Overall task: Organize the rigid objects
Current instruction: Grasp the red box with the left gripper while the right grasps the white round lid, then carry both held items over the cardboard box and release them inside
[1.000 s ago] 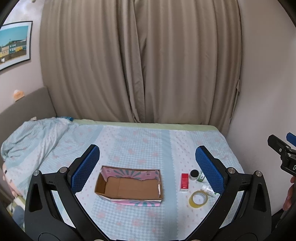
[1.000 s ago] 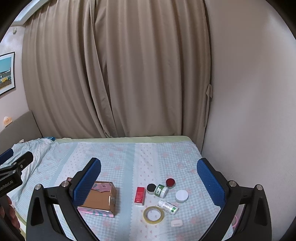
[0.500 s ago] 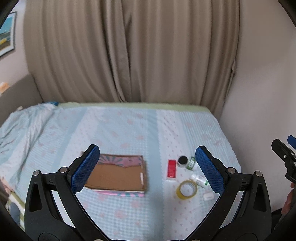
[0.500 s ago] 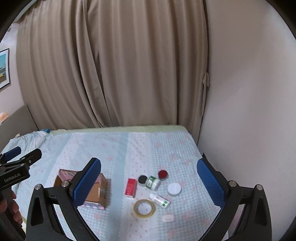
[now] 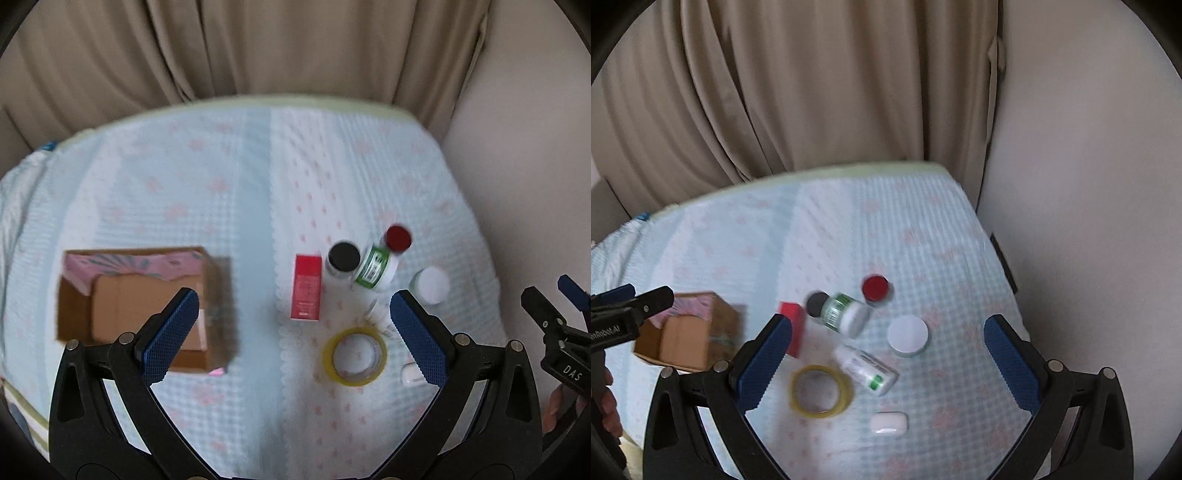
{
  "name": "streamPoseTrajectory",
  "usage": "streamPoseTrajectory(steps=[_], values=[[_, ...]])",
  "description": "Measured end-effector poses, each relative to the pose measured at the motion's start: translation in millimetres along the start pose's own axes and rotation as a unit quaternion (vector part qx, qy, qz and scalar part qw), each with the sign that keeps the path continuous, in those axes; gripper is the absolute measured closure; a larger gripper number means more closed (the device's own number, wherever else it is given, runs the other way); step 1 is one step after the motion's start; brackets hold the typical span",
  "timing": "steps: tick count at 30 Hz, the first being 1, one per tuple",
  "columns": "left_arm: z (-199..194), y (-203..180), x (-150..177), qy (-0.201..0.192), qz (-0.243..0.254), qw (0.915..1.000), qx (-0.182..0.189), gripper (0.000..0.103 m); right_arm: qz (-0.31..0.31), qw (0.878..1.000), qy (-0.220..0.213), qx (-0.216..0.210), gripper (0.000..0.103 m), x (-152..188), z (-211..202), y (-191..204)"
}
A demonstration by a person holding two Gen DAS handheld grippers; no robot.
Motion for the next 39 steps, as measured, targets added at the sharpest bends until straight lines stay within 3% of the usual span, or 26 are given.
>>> streamPoseTrajectory(steps=[6,11,15,21,23,24,25,27,39], values=[[119.6,-12.8,34.0,0.078,0.018,0.9968,0.001,0.001,0.024,0.997,0.07,0.018,0.0,42.7,96.5,-18.3],[182.9,-13.7,56.5,0.104,0.026,0.9942,-0.011,0.006,0.038,0.993,0.109,0.019,0.0,82.2,166.9,-25.6],[218.2,-17.3,72.5,0.108,0.042,0.9932,-0.01,0.021,0.031,0.994,0.104,0.018,0.0,100.0,202.6,-25.4],[237.8,-22.0,84.5,0.091,0.056,0.9942,-0.01,0.042,0.019,0.996,0.082,0.027,0.009,110.5,235.7,-24.6],[239.4,-22.0,85.6,0.081,0.056,0.9951,-0.01,0.051,0.015,0.996,0.083,0.028,0.017,113.5,240.0,-24.0],[239.4,-22.1,85.0,0.075,0.055,0.9956,-0.01,0.061,0.013,0.996,0.085,0.028,0.026,115.3,242.0,-23.7],[238.8,-22.0,83.0,0.066,0.055,0.9962,-0.013,0.064,0.013,0.996,0.086,0.028,0.032,116.2,244.0,-23.7],[238.7,-21.5,81.2,0.059,0.05,0.9969,-0.014,0.064,0.01,0.996,0.081,0.038,0.037,116.7,243.5,-26.0],[214.4,-21.3,69.4,0.028,0.036,0.9989,-0.006,0.065,0.02,0.997,0.062,0.045,0.037,108.3,227.2,-25.0]])
Point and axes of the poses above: each gripper's, at about its wrist camera, not at the fingertips, and z roughly the way its jaws point, y to its left, x to its underside, the point moved 6 cm from there along z, roughly the way its jaws point, and after that the axes turned 8 degrees about -y, right-handed, at the moved point
